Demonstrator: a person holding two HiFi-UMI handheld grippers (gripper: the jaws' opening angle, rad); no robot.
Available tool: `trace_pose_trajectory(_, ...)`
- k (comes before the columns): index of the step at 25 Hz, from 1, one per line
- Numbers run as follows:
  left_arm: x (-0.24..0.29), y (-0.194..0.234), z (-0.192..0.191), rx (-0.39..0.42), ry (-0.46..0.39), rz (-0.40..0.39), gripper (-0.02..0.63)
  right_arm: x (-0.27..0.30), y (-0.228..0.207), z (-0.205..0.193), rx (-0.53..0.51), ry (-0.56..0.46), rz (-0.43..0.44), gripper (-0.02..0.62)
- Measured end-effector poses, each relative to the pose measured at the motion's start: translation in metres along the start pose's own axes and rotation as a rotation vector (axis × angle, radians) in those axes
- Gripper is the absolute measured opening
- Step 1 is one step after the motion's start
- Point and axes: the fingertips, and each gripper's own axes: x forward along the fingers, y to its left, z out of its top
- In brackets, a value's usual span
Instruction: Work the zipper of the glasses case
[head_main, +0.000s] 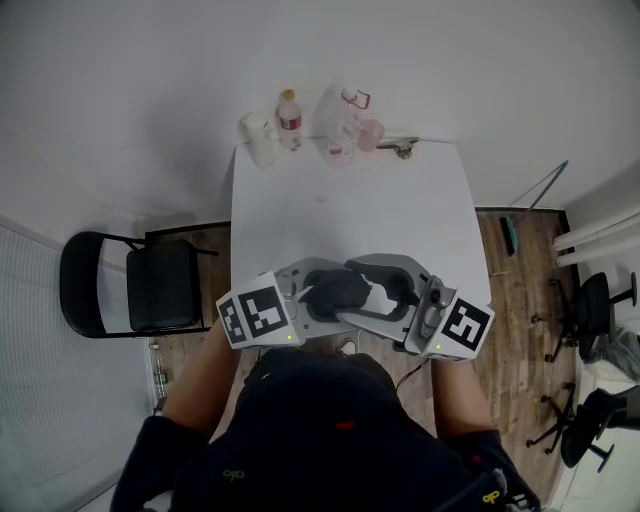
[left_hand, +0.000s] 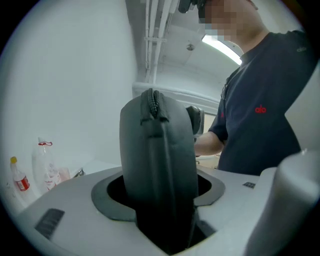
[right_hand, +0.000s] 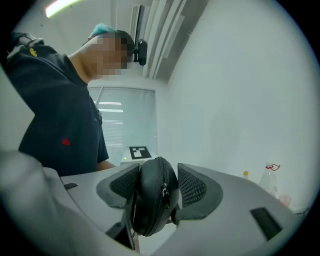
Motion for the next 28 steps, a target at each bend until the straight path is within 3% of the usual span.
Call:
trace_pose_trajectory(3,-0.002,0.002,0.015,0.010,-0.124,0.027,0.278,-0.006,-0.004,0.012,-0.014,-0.073,-0.026,0.250)
trace_pose_trajectory(6,-0.001,0.001,0.025,0.016,-0.223,0.053,0.278,-0.004,0.001,0.013,-0.063,-0.059,-0.037,0.250)
trace_pose_trajectory(9,-0.001,0.003,0.018,0.043,-0.199,0.094,0.276,0.001,0.007,0.010,-0.096,0.000,-0.047,0.252)
trace_pose_trajectory(14,-0.012,0.008,0.020,0.208,-0.096,0.131,0.275,-0.015,0.005,0.012,-0.032,-0.013,-0.055,0.252)
trace_pose_trajectory(16,-0.023,0.014,0.024,0.284,-0.041,0.143,0.275,-0.030,-0.001,0.011,0.057,-0.071,-0.053,0.252)
trace_pose_trajectory(20,-0.044,0.026,0.030,0.418,0.080,0.179,0.274,-0.049,-0.011,0.000,0.417,-0.193,0.022,0.252)
trace_pose_trajectory(22,-0.048,0.026,0.035,0.504,0.133,0.177,0.275,-0.047,-0.011,-0.006,0.538,-0.226,0.057,0.252)
trace_pose_trajectory(25,-0.047,0.021,0.033,0.612,0.254,0.110,0.273,-0.039,-0.004,-0.015,0.649,-0.238,0.125,0.250)
trace_pose_trajectory(28,-0.047,0.019,0.031,0.637,0.342,0.026,0.273,-0.033,0.006,-0.016,0.813,-0.309,0.262,0.250)
